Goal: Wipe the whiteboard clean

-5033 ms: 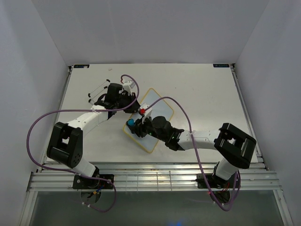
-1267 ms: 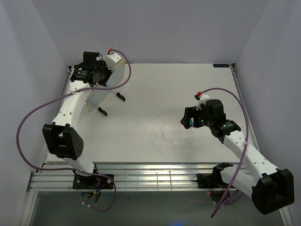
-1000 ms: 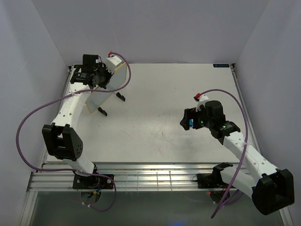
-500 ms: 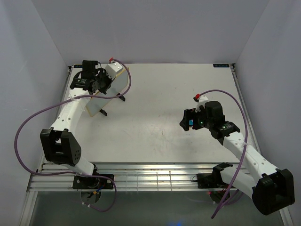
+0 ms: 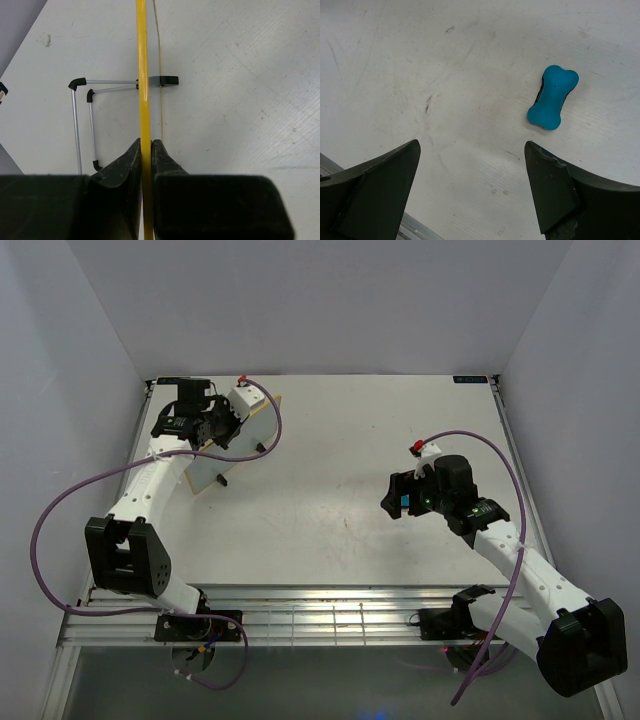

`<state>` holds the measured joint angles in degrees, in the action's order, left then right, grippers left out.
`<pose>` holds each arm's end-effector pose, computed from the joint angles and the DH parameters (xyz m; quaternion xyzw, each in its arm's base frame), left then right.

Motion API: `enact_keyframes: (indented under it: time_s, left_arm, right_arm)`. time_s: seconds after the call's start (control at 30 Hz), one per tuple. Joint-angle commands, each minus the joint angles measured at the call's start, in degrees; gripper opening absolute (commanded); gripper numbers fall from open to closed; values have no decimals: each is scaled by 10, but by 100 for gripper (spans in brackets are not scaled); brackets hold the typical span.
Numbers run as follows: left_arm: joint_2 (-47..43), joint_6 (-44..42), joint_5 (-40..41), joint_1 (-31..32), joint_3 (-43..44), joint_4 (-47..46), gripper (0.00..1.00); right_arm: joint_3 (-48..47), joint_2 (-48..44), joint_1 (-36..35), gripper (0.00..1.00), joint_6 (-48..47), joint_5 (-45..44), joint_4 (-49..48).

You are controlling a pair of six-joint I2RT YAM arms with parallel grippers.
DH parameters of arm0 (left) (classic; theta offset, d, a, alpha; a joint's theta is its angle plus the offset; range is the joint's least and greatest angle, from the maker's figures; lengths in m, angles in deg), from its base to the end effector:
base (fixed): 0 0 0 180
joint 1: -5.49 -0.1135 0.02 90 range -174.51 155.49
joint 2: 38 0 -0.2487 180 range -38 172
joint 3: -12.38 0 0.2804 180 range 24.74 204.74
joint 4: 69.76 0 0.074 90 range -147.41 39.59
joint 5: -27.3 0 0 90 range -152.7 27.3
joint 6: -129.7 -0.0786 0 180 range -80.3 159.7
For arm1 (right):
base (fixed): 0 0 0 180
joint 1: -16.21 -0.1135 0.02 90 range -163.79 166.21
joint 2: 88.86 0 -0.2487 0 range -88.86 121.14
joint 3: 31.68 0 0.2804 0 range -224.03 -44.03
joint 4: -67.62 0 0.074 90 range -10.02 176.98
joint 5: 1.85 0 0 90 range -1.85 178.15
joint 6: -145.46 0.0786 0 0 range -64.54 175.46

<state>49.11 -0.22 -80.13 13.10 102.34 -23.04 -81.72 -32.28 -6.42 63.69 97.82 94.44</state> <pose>0.3883 -0.0756 0.2726 0.4208 0.8084 -0.0262 0.4107 0.2609 0.1230 0.2058 -0.1496 0.8653 0.1973 0.4359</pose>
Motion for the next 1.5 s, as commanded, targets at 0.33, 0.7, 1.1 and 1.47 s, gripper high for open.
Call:
enact_keyframes:
  time_s: [0.33,0.7,1.1,1.47]
  left_arm:
    - [46,12,45,-15,54,-31,8]
    - [57,23,90,-23,48,-36,4]
    - [-4,26,160,-33,-3,-76,7]
    - [20,48,155,-38,-15,-93,34]
  right_arm:
    - [0,-4,-10,90,-9,12,-25]
    - [-3,-6,-12,90,-10,11,-24]
    - [-5,-3,-14,90,-12,13,-24]
    - [-3,-9,-14,90,-11,13,-23]
